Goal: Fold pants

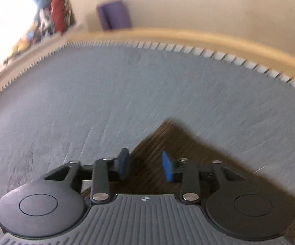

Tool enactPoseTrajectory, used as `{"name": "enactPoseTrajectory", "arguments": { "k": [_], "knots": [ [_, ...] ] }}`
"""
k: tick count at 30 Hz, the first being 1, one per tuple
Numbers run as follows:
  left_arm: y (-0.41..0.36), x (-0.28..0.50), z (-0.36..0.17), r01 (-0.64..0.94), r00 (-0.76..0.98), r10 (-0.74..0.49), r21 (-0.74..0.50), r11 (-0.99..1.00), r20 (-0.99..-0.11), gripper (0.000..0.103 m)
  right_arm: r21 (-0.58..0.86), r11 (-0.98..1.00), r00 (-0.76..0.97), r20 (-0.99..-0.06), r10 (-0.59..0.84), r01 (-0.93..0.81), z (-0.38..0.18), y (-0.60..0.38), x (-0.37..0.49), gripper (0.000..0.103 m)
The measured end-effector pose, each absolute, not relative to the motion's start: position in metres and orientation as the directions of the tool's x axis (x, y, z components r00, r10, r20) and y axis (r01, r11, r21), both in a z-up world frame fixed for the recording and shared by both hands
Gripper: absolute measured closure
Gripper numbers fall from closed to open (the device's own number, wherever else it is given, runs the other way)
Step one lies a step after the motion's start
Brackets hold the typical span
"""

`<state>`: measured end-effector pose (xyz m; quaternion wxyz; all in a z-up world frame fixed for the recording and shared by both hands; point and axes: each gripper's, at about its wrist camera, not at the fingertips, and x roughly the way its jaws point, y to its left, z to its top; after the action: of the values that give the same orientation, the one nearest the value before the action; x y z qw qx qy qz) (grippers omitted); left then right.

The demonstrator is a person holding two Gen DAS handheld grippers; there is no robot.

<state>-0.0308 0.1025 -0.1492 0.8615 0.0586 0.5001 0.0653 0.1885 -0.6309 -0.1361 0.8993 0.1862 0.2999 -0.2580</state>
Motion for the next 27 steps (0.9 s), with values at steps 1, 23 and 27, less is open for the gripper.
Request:
{"name": "enactPoseTrajectory", "arguments": {
  "k": [1,23,27],
  "knots": [
    [0.102,-0.031,-0.149,-0.053,0.492,0.175,0.171,0.984,-0.853,0.08,0.199,0.795,0.695,-0.633,-0.342,0.572,-0.135,-0.637,0.179,0.062],
    [0.095,-0.03,-0.142,-0.099,0.492,0.233,0.211,0.972,-0.839,0.078,-0.145,0.89,0.564,-0.726,-0.393,0.433,-0.108,-0.573,0.101,0.083],
    [0.095,-0.041,-0.122,-0.139,0.596,0.193,0.137,0.981,-0.78,0.04,-0.173,0.942,0.735,-0.591,-0.332,0.286,-0.07,-0.513,0.084,0.062]
  ]
}}
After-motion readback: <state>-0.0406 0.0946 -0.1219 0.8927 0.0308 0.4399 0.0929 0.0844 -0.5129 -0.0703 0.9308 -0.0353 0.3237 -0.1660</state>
